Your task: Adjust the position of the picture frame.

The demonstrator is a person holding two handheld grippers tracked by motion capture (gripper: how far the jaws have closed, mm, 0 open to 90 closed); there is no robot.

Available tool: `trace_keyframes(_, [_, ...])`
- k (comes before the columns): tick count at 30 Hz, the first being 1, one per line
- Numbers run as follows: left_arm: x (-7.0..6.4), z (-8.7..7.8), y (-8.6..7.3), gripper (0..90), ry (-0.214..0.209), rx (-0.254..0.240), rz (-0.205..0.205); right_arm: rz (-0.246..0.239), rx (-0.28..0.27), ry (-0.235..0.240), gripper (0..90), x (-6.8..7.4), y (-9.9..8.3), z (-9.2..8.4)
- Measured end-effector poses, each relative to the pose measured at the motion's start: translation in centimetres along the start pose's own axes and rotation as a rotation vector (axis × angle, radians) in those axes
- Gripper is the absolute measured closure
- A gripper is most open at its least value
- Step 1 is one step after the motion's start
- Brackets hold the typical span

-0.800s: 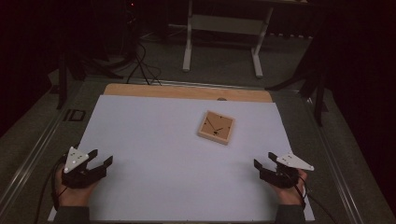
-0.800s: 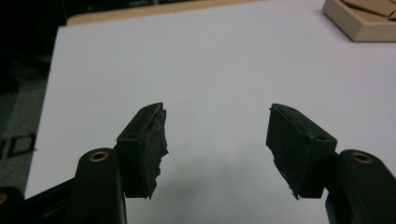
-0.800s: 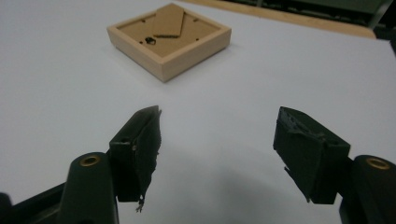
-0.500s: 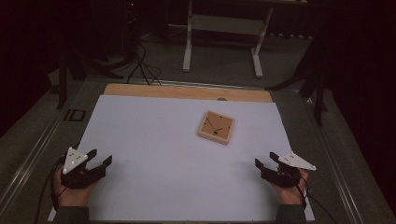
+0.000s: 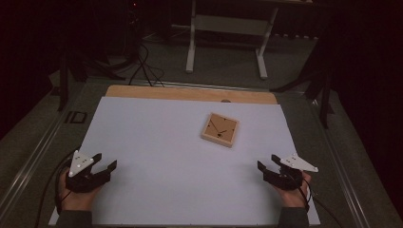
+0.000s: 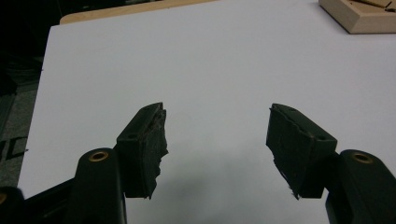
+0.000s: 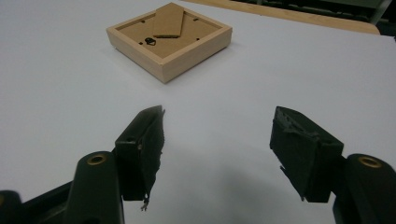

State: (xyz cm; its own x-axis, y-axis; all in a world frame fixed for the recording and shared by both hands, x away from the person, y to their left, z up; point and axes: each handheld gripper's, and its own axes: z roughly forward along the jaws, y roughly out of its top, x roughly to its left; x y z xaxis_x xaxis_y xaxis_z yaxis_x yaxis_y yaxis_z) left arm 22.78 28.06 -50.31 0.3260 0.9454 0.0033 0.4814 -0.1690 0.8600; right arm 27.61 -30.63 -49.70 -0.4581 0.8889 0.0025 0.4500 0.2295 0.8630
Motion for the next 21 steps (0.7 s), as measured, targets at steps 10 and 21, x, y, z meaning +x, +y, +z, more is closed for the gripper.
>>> trace_keyframes(10, [-0.1,0.0,0.0,37.4,-0.002,0.005,0.001,-0.005,-0.004,0.011,34.4,0.7,0.5,0.3])
trace_keyframes(21, [-0.2,-0.6,-0.2,37.0,0.004,-0.006,-0.001,-0.024,-0.019,0.016,34.4,1.1,2.4,0.6])
